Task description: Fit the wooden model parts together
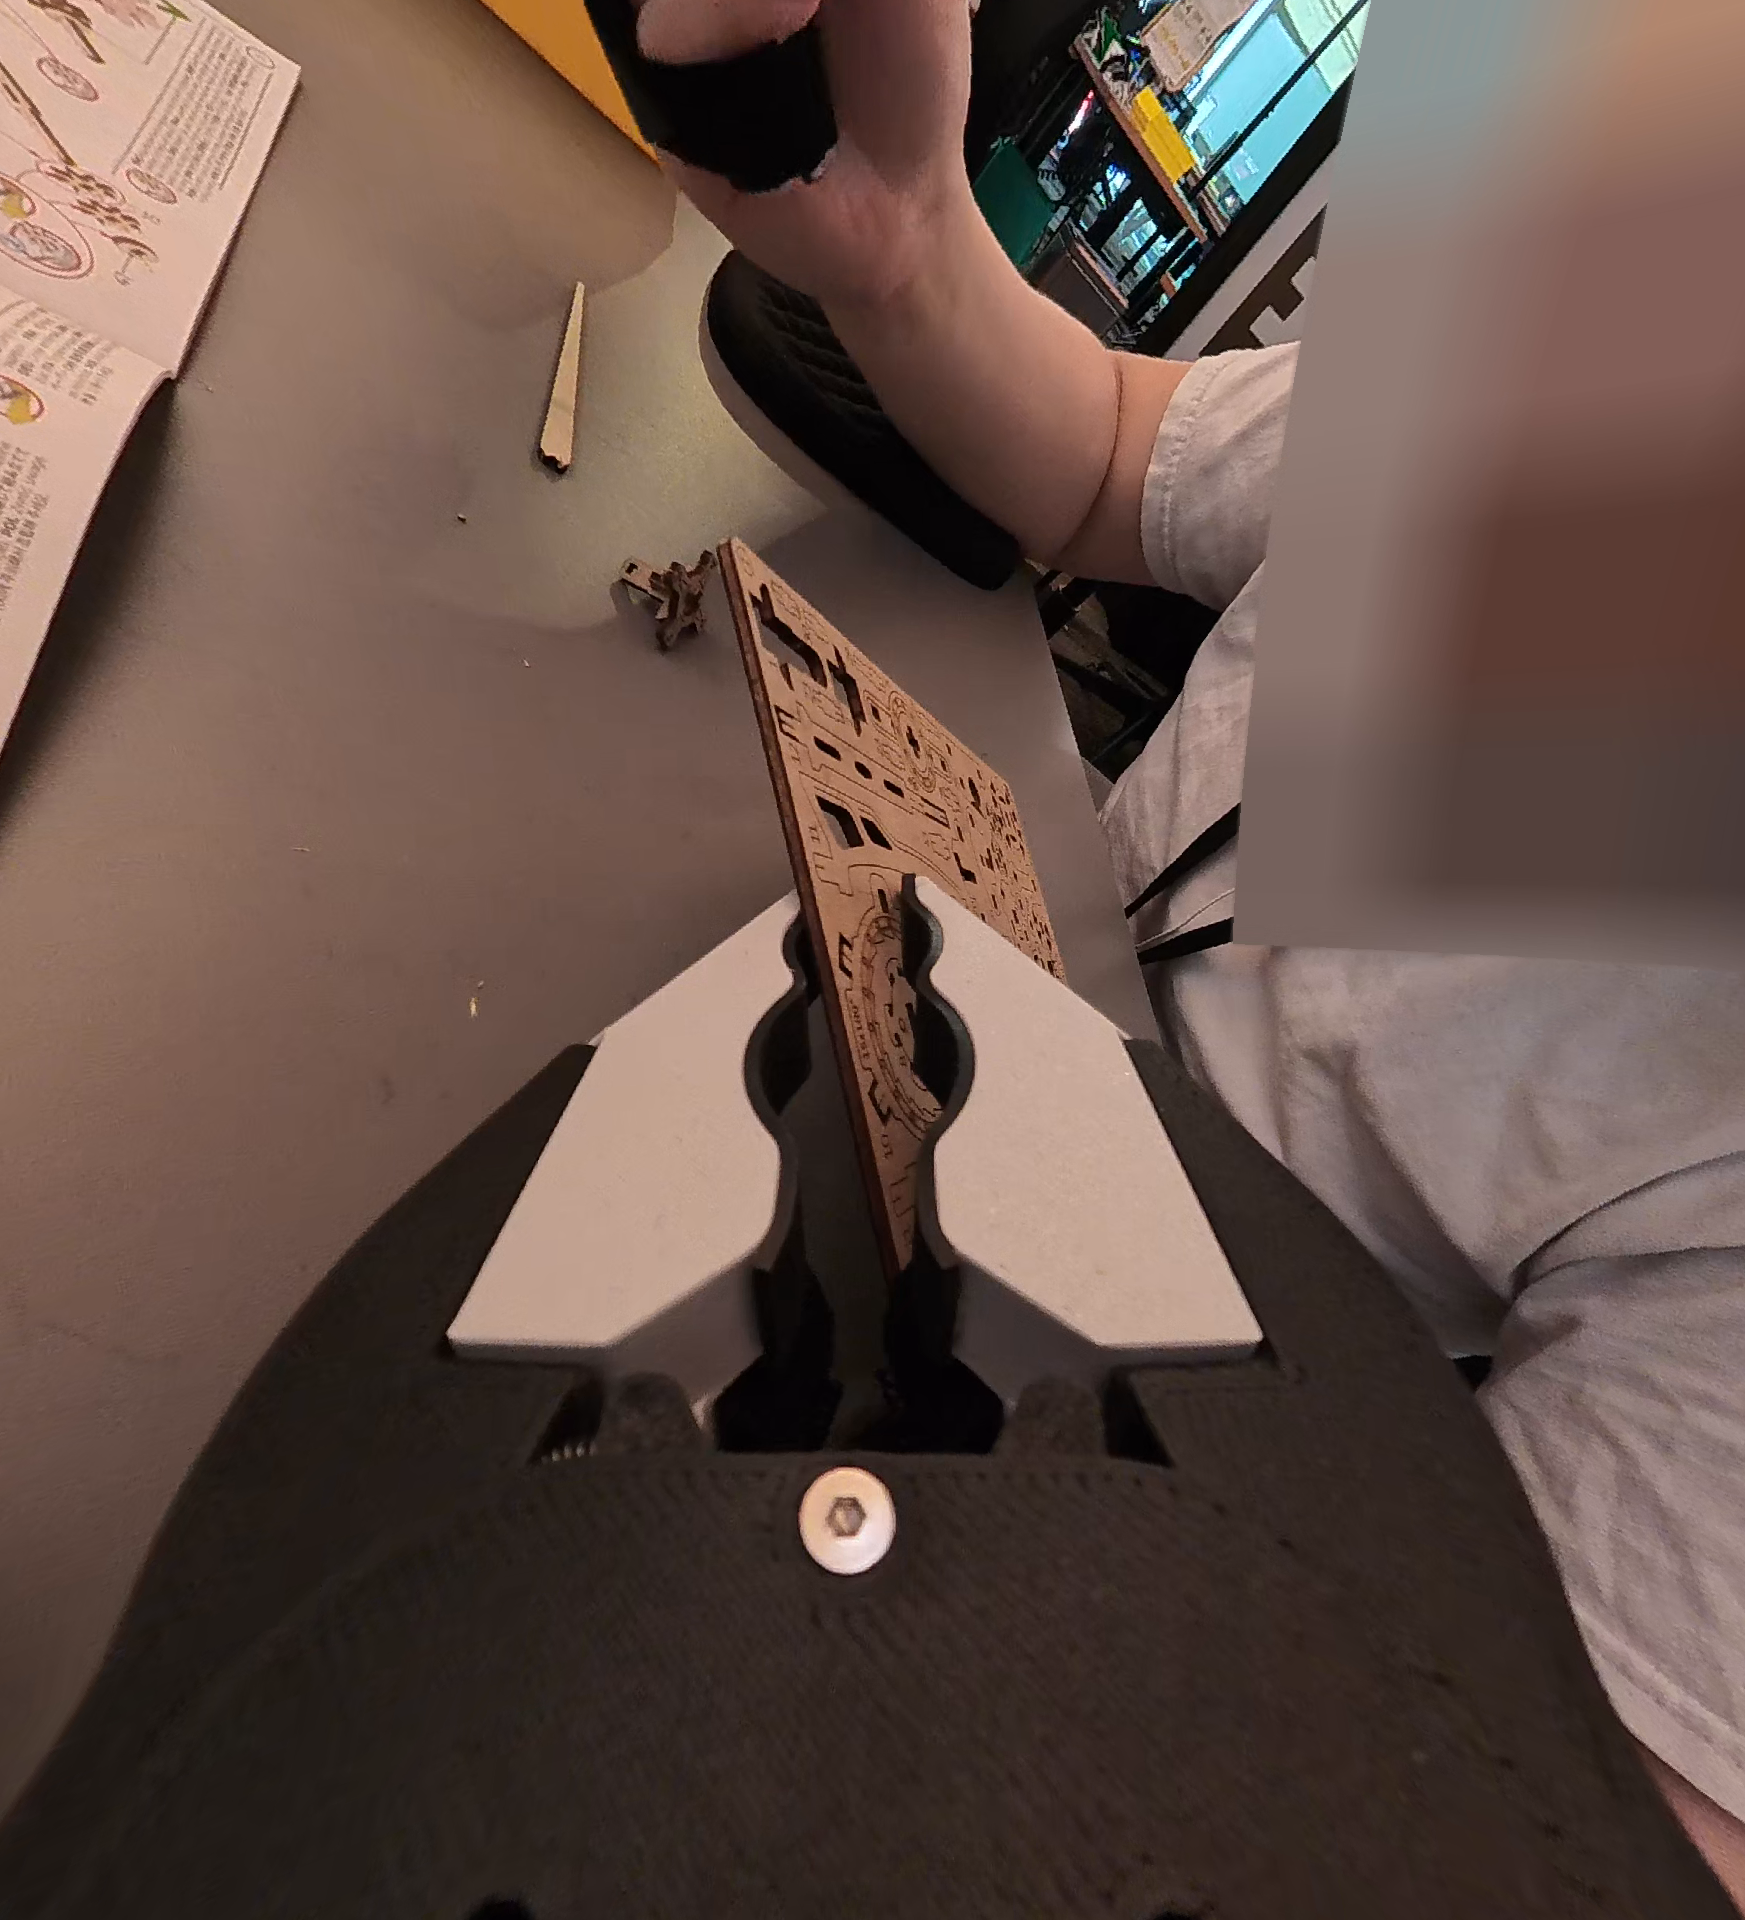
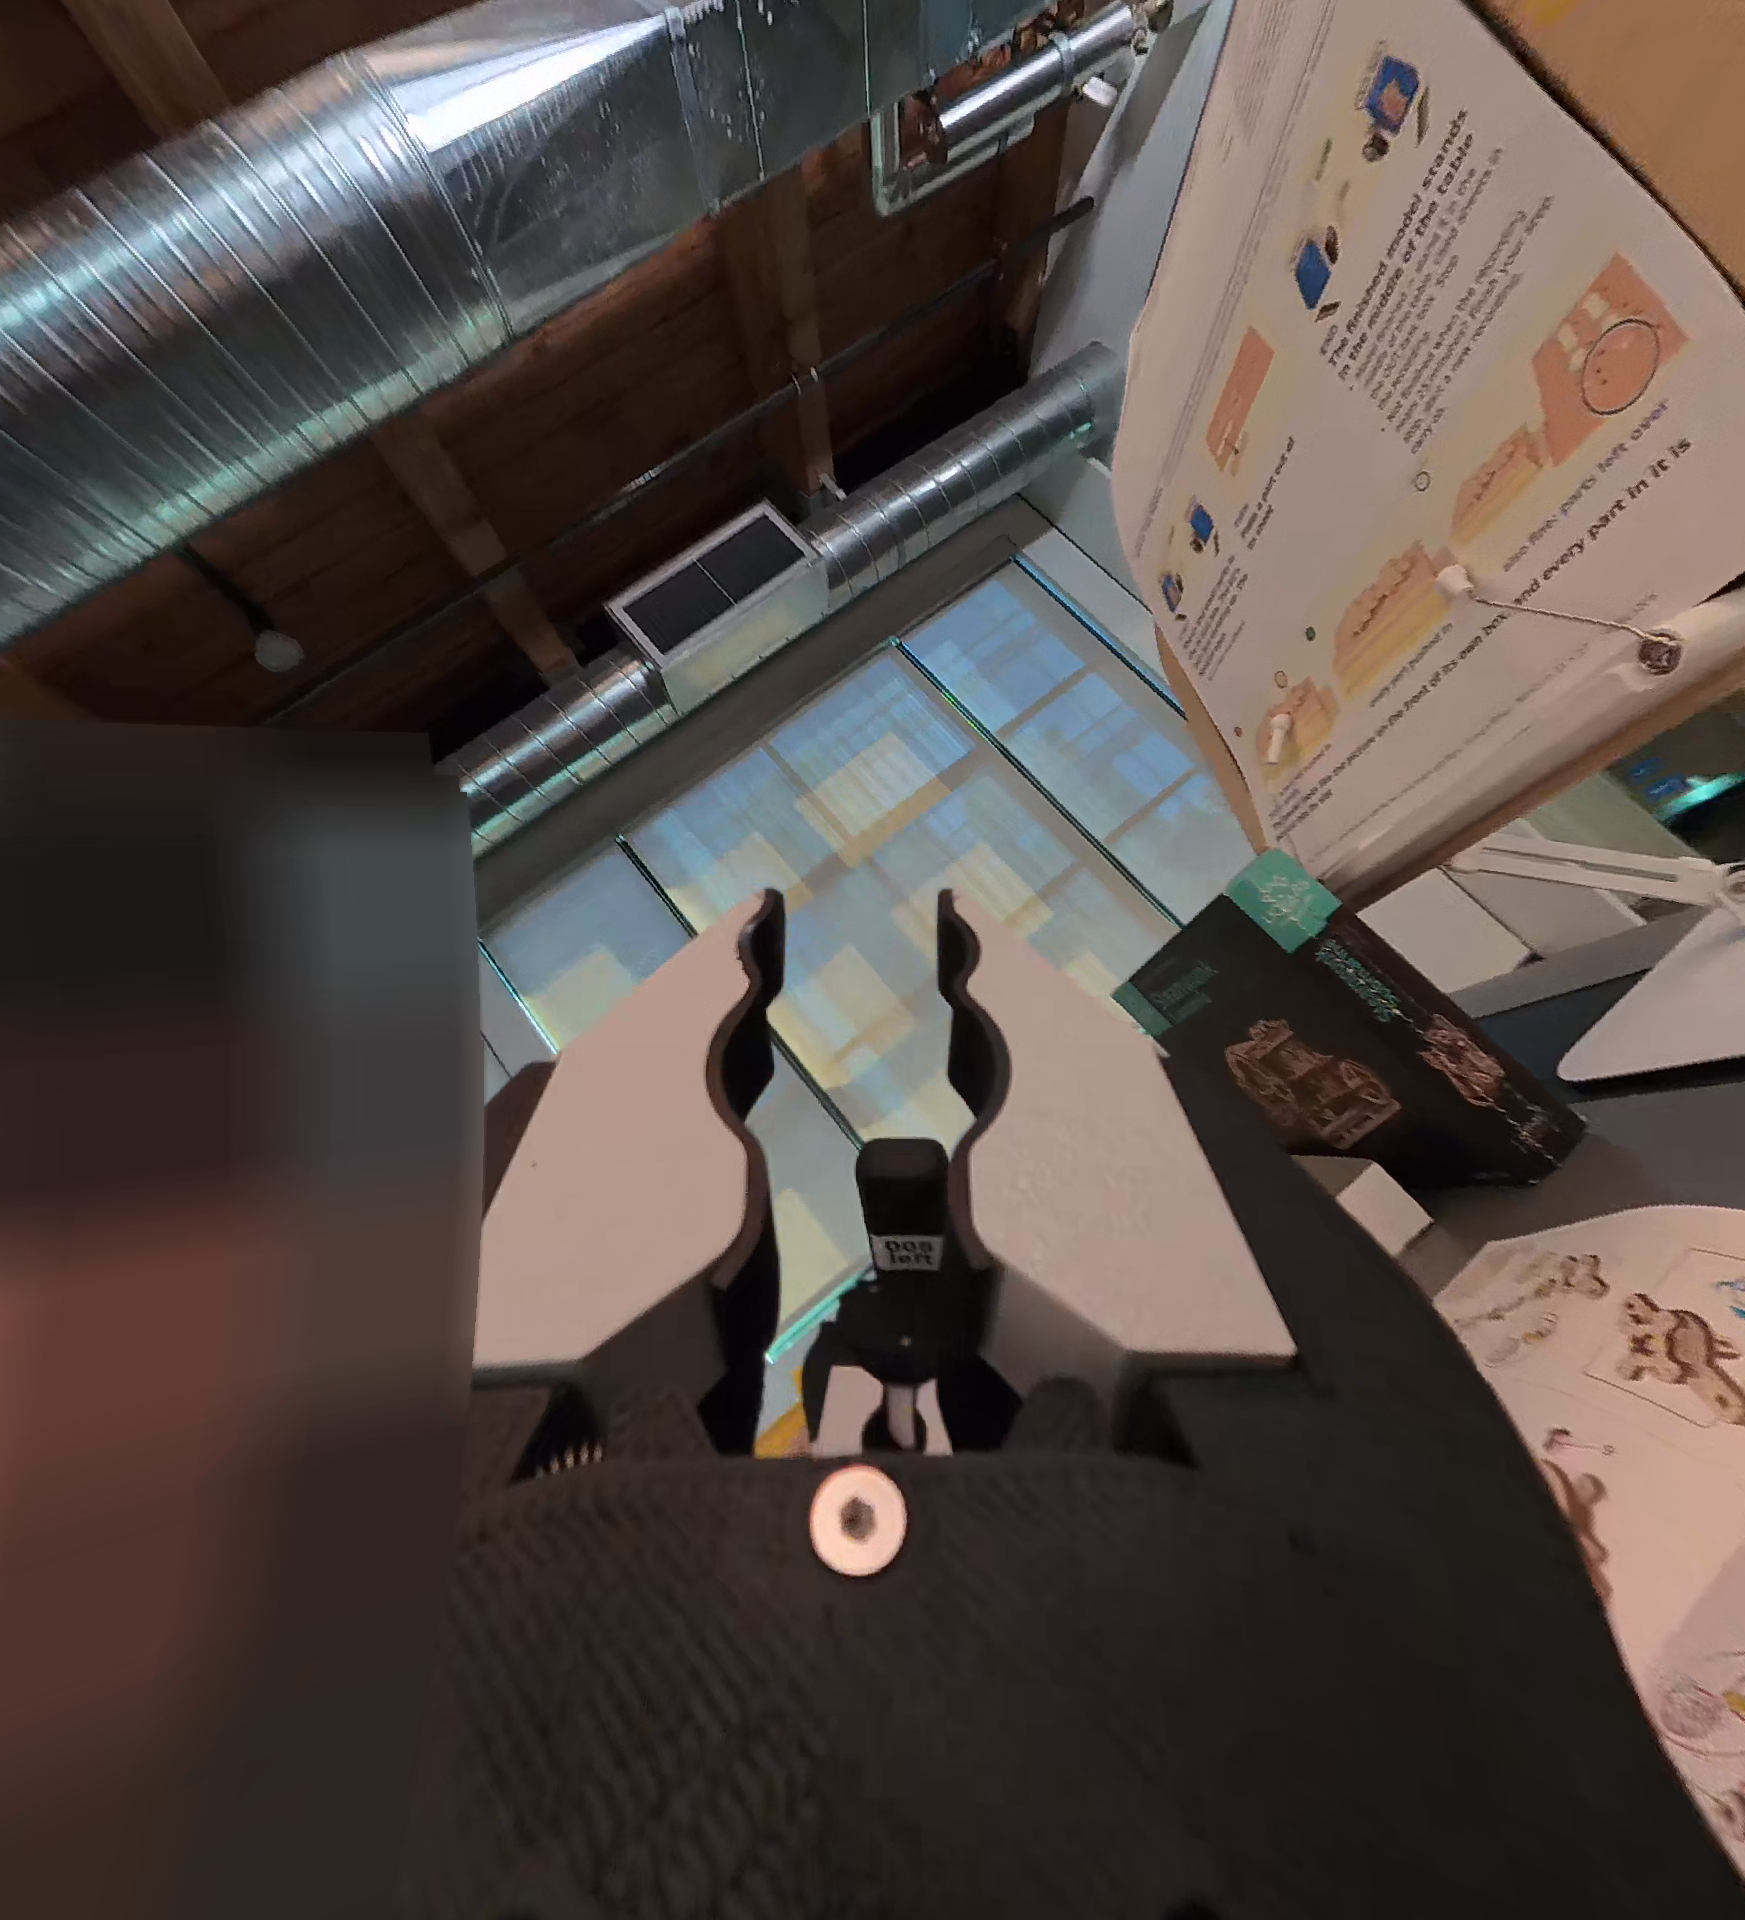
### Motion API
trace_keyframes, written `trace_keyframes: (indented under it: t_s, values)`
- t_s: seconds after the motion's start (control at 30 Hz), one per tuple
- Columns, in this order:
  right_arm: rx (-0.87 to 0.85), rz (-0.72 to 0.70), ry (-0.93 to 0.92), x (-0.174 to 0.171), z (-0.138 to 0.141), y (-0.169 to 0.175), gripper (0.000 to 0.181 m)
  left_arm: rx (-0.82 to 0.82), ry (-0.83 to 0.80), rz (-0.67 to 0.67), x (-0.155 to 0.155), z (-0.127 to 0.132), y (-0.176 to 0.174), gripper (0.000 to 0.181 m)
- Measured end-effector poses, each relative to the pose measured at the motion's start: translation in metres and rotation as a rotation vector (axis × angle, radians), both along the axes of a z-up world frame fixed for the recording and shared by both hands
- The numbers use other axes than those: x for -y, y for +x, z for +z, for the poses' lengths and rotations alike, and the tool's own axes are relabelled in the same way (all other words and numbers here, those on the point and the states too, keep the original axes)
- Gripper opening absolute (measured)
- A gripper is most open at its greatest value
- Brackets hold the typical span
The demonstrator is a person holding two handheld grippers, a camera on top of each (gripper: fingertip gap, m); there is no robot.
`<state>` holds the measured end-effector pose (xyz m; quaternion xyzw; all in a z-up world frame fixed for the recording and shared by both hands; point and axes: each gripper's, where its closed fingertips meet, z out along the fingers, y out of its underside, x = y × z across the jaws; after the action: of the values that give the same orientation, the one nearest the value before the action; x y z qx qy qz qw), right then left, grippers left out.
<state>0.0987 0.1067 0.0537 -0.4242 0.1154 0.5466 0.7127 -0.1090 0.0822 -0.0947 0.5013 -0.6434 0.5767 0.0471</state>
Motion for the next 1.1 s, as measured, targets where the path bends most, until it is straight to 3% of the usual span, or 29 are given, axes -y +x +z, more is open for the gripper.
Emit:
trace_keyframes:
  t_s: [0.23,1.1]
  values:
    - [0.083,-0.044,-0.04,-0.004,-0.006,-0.005,0.027,0.002,0.0,-0.001,0.0,0.0,0.0,0.011]
    - [0.09,-0.077,-0.115,-0.01,-0.02,0.0,0.024,0.002,0.001,0.002,0.0,0.0,0.0,0.011]
